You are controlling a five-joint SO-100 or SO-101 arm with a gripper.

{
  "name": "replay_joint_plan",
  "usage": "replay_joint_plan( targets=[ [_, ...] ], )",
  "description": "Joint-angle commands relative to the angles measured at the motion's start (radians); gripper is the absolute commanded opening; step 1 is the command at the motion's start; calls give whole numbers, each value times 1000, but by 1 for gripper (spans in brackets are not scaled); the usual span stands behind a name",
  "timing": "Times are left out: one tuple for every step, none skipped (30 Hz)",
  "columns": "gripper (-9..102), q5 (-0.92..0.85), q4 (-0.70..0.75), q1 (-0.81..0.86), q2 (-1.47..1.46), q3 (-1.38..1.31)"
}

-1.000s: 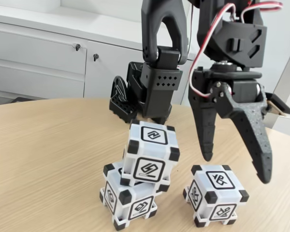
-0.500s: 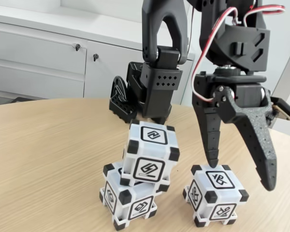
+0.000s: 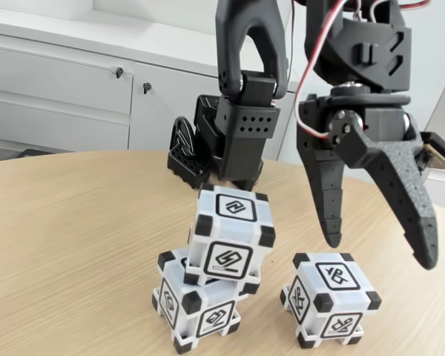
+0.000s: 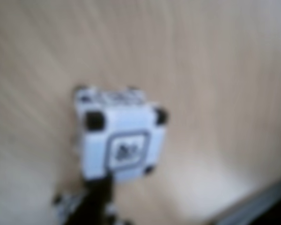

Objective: Stack cubes from left to right.

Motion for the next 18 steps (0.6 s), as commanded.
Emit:
replay_joint_plan(
  targets=[
    [40, -3, 5, -6, 12, -9],
    [40, -5, 5, -6, 12, -9],
    [40, -5, 5, -8, 12, -9],
    [40, -8, 5, -8, 12, -9],
    [40, -8, 5, -8, 14, -9],
    [40, -9, 6, -8, 14, -8],
    [40, -11, 8, -8, 14, -8],
    [40, -15, 17, -6, 14, -8],
    [40, -21, 34, -6, 14, -8],
    [40, -25, 57, -6, 15, -8],
    [40, -26, 81, -6, 15, -8],
    [40, -31, 106, -6, 15, -9],
    [40, -31, 117, -6, 15, -9],
    [40, -28, 121, -6, 15, -9],
    [40, -26, 123, -6, 15, -9],
    [40, -26, 123, -6, 14, -9],
    [40, -26, 121, -6, 14, -9],
    [40, -29, 121, -6, 11, -9]
  ],
)
